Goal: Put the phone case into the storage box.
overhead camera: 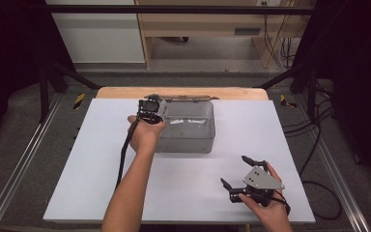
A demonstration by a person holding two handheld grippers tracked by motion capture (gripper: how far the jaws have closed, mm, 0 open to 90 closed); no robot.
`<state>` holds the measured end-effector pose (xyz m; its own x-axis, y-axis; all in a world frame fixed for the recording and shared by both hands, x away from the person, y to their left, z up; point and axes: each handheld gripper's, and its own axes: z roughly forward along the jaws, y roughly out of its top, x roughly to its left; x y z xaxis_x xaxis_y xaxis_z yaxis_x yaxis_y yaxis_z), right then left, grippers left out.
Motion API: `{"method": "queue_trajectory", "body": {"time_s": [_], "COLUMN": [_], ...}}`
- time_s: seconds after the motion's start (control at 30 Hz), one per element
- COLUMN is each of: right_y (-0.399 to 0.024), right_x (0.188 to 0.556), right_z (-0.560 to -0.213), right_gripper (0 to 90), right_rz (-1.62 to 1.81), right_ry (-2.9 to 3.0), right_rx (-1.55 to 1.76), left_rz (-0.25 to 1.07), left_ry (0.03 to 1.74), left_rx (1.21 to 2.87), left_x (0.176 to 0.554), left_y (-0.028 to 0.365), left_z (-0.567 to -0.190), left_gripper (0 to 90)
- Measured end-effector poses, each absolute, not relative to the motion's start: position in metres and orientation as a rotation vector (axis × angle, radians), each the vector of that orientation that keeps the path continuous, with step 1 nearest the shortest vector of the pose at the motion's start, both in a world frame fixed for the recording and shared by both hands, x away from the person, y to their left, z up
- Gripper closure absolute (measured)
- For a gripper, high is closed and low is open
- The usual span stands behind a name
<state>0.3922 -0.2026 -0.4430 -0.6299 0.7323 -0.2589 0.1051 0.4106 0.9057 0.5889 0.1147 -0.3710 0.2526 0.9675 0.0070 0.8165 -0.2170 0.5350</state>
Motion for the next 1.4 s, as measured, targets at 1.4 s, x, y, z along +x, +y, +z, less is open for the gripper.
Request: {"method": "queue_trajectory", "body": {"time_s": [1.4], "right_y": [-0.201], "right_x": [0.392], "right_z": [-0.444], "right_gripper": [4.8], "right_rz": [1.221], "right_ry": [2.029], "right_rx": [0.706], "left_rz": [0.424], "left_ry": [1.662], "left_rx": [2.111], "left_x": [0.591], "left_y": [0.121], "left_z": [-0.387], "left_gripper": [81.0]}}
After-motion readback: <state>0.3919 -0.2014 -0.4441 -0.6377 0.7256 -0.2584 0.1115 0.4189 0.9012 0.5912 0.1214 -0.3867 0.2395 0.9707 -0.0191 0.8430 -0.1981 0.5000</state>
